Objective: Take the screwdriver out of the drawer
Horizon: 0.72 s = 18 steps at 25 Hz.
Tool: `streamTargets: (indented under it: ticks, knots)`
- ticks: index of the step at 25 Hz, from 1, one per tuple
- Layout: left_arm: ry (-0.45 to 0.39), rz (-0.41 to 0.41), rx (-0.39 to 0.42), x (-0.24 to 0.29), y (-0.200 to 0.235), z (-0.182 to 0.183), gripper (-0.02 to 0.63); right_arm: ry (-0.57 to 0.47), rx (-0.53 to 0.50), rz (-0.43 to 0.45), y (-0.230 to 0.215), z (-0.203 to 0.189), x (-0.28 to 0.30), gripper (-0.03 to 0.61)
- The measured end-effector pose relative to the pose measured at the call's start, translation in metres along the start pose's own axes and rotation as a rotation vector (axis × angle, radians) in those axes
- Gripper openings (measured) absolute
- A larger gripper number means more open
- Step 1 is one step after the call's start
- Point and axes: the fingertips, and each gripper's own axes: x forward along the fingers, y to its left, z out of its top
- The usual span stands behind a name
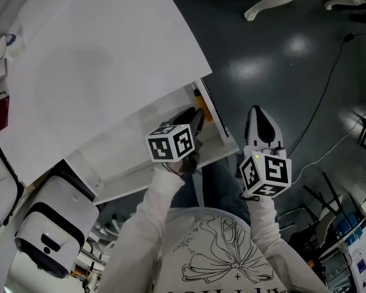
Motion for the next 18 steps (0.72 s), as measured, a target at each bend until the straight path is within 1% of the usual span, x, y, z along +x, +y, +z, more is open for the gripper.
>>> streamTargets:
  ticks: [8,13,18]
  knots:
    - [0.045,-0.043,0.003,0.010,-0.001,-0.011,0.092,0.014,-0.005,-0.009,0.001,-0.006,0.002,0.003]
    - [0.050,-0.044,-0.001,0.015,-0.002,-0.013,0.092,0.022,-0.011,-0.019,-0.002,-0.010,0.001,0.003]
    - [0.057,-0.028,-0.016,0.021,0.001,-0.014,0.091,0.026,-0.011,-0.023,-0.003,-0.012,0.001,0.003]
